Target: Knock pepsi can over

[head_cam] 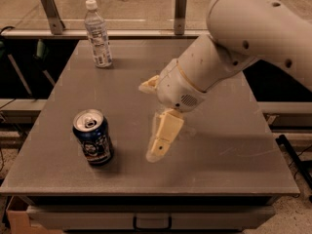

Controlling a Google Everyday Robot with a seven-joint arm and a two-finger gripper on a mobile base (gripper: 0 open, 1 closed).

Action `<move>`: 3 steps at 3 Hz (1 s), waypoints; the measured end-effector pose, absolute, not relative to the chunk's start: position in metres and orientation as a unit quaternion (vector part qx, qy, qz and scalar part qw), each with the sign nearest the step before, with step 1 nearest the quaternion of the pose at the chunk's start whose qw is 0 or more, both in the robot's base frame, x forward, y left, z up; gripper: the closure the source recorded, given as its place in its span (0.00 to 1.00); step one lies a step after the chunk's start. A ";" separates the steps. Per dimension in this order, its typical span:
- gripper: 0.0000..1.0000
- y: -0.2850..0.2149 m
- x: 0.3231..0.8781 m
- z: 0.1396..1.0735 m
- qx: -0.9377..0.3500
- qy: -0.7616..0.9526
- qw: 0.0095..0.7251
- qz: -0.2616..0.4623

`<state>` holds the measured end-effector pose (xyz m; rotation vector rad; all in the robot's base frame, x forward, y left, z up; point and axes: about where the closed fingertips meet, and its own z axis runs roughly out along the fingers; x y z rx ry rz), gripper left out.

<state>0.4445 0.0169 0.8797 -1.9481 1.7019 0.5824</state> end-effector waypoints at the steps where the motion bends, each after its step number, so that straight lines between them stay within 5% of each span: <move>1: 0.00 0.057 0.431 0.869 -0.709 0.596 0.263 0.271; 3: 0.09 0.116 0.400 0.866 -0.681 0.557 0.305 0.364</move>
Offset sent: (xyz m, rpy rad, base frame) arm -0.0480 0.1061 -0.0165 0.3756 0.1470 0.1101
